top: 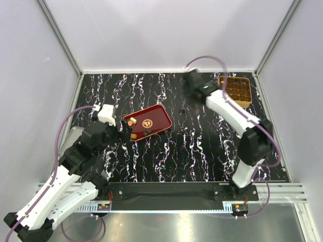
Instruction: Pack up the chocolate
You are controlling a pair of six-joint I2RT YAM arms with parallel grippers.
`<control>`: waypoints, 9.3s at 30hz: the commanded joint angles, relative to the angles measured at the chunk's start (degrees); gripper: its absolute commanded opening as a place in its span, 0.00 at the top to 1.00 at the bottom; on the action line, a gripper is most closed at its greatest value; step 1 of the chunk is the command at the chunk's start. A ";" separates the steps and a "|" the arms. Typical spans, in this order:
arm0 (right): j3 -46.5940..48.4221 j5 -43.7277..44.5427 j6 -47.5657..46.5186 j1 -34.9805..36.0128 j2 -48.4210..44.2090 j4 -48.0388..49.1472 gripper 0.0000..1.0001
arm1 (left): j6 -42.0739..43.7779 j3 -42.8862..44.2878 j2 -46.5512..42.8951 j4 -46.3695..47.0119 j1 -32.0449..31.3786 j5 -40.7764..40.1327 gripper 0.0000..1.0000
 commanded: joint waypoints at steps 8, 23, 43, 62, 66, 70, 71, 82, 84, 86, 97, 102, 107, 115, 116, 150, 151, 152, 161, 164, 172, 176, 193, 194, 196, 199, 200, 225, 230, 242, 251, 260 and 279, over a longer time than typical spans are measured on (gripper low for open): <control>2.25 1.99 3.10 -25.15 -4.07 0.93 0.59 | 0.04 0.34 -0.70 2.07 0.02 0.15 0.01; 11.48 2.61 3.19 -38.80 5.87 -0.56 0.59 | 0.13 0.34 -0.44 2.16 0.02 0.42 0.01; 13.51 2.96 1.08 -40.82 11.23 0.40 0.53 | 0.30 0.34 0.18 2.25 0.02 0.15 0.01; 12.21 -3.01 1.69 -36.71 2.63 -1.37 0.48 | 0.22 0.34 -0.35 2.16 0.02 -0.38 0.01; 6.84 -5.12 -0.15 -24.06 -2.65 1.98 0.49 | 0.30 0.43 -0.44 2.16 0.11 -0.82 0.01; 0.69 -7.58 -0.94 -12.81 -5.90 8.11 0.50 | 0.22 0.43 -0.44 2.16 0.02 -0.82 0.01; -1.15 -7.68 -1.03 -10.87 -6.78 9.01 0.50 | 0.22 0.34 -0.44 2.07 0.11 -0.90 0.01; -9.26 -15.41 -9.20 10.32 -4.95 22.11 0.51 | 0.13 0.34 -1.05 1.98 0.11 -0.99 0.01; -8.73 -16.20 -9.73 12.52 -3.19 22.46 0.51 | 0.13 0.34 -1.05 2.16 0.11 -0.90 0.01; -7.94 -16.46 -10.08 14.01 -1.52 23.08 0.51 | 0.13 0.34 -0.96 2.07 0.11 -0.90 0.01; -3.64 -16.99 -12.28 17.01 4.90 22.90 0.52 | 0.22 0.34 -0.96 2.16 0.11 -0.82 0.01; -3.19 -16.99 -11.58 17.71 6.48 23.17 0.52 | 0.30 0.34 -0.96 2.16 0.11 -0.73 0.01; -3.37 -15.33 -11.32 18.24 7.28 23.34 0.53 | 0.22 0.34 -0.96 2.25 0.02 -0.55 0.01; -3.54 -13.65 -12.02 18.50 8.50 22.64 0.54 | 0.30 0.34 -0.96 2.25 0.11 -0.55 0.01; -3.63 -13.39 -12.19 18.50 8.59 22.55 0.54 | 0.22 0.34 -0.96 2.25 0.11 -0.55 0.01; -2.93 -13.21 -12.90 18.59 11.06 23.08 0.57 | 0.30 0.34 -1.05 2.16 0.11 -0.82 0.01; -2.93 -13.21 -12.90 18.68 11.06 23.08 0.58 | 0.30 0.34 -1.05 2.16 0.11 -0.82 0.01; -2.93 -13.21 -12.90 18.68 11.06 23.08 0.60 | 0.22 0.34 -1.14 2.16 0.11 -0.82 0.01; -4.69 -8.74 -11.85 18.59 4.56 21.86 0.70 | 0.22 0.34 -1.05 2.16 0.11 -0.82 0.01; -4.07 -6.63 -11.23 18.24 0.78 19.22 0.70 | 0.22 0.34 -1.14 2.16 0.11 -0.82 0.01; -5.74 -3.46 -9.48 6.76 -8.01 11.22 0.71 | 0.13 0.34 -1.58 2.16 0.11 -0.73 0.01; -7.41 -0.39 -7.80 -4.74 -10.74 8.50 0.71 | 0.04 0.34 -1.58 1.98 0.11 -0.73 0.01; 1.55 2.52 1.16 -33.96 1.12 1.37 0.71 | 0.13 0.25 -1.31 2.07 0.11 -0.46 0.01; 2.51 2.87 1.08 -34.40 1.73 1.11 0.71 | 0.13 0.25 -1.23 2.07 0.11 -0.55 0.01; 3.31 2.87 0.73 -35.02 2.70 1.02 0.71 | 0.13 0.25 -1.31 2.07 0.11 -0.55 0.01; 4.10 2.00 0.73 -36.59 2.71 1.54 0.71 | 0.22 0.25 -1.14 2.07 0.02 -0.55 0.01; 4.28 1.73 0.81 -37.21 2.62 1.72 0.71 | 0.22 0.25 -1.05 2.16 0.11 -0.55 0.01; 13.86 -2.66 0.81 -41.26 9.65 1.11 0.69 | 0.39 0.25 -0.52 2.16 0.02 -0.90 0.01; 12.72 -3.11 1.34 -41.26 10.26 1.81 0.68 | 0.39 0.34 -0.09 2.24 0.11 -0.82 0.01; 13.86 -2.58 1.08 -41.26 10.79 1.55 0.55 | 0.39 0.34 0.00 2.07 0.11 -0.82 0.01; 15.01 -7.23 2.65 -40.48 6.32 -1.35 0.57 | 0.30 0.34 -0.79 2.07 0.11 -0.90 0.01; -0.01 -10.13 1.34 -23.80 -4.92 5.05 0.58 | 0.22 0.34 -1.05 2.07 0.11 -1.34 0.01; -10.32 -18.75 -7.80 13.75 0.50 25.72 0.53 | 0.13 0.34 -1.05 1.98 0.11 -1.17 0.01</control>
